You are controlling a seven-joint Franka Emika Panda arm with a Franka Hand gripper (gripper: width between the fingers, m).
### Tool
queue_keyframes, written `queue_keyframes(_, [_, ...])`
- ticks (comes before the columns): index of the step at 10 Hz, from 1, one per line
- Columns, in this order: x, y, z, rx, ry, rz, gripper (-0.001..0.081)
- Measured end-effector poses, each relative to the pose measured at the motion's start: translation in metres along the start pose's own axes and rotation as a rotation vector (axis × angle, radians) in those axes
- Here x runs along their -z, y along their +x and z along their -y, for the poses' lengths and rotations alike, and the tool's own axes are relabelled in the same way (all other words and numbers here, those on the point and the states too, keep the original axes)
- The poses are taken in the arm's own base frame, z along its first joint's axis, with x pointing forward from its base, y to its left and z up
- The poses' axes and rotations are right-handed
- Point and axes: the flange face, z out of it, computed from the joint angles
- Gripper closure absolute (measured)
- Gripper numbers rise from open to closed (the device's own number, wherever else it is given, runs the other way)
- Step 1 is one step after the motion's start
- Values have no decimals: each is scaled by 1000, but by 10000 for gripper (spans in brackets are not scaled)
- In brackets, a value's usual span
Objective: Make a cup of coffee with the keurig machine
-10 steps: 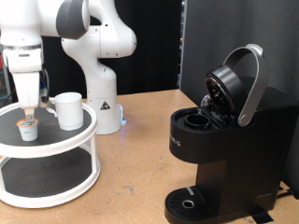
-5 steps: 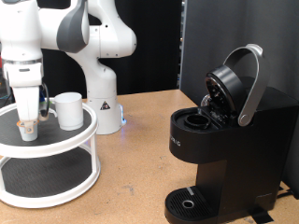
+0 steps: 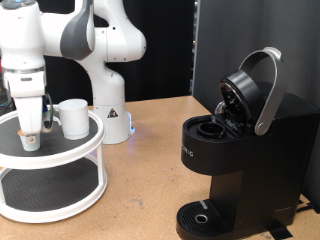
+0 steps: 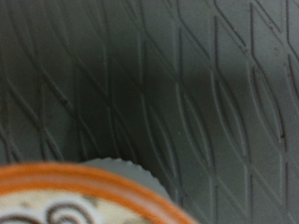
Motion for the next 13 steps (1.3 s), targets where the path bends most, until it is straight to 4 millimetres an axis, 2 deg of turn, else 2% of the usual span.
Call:
queue_keyframes(1, [0, -1, 0, 3, 1, -2, 274])
queue_keyframes(2, [1, -2, -1, 4, -1, -5, 274])
queue_keyframes(3, [1, -3, -1, 4, 2, -8, 350])
queue_keyframes(6, [15, -7, -3, 0, 48, -42, 351])
queue_keyframes(11, [75, -19, -11, 2, 78, -89, 369])
queue_keyframes(13, [88, -21, -13, 3, 76, -93, 369])
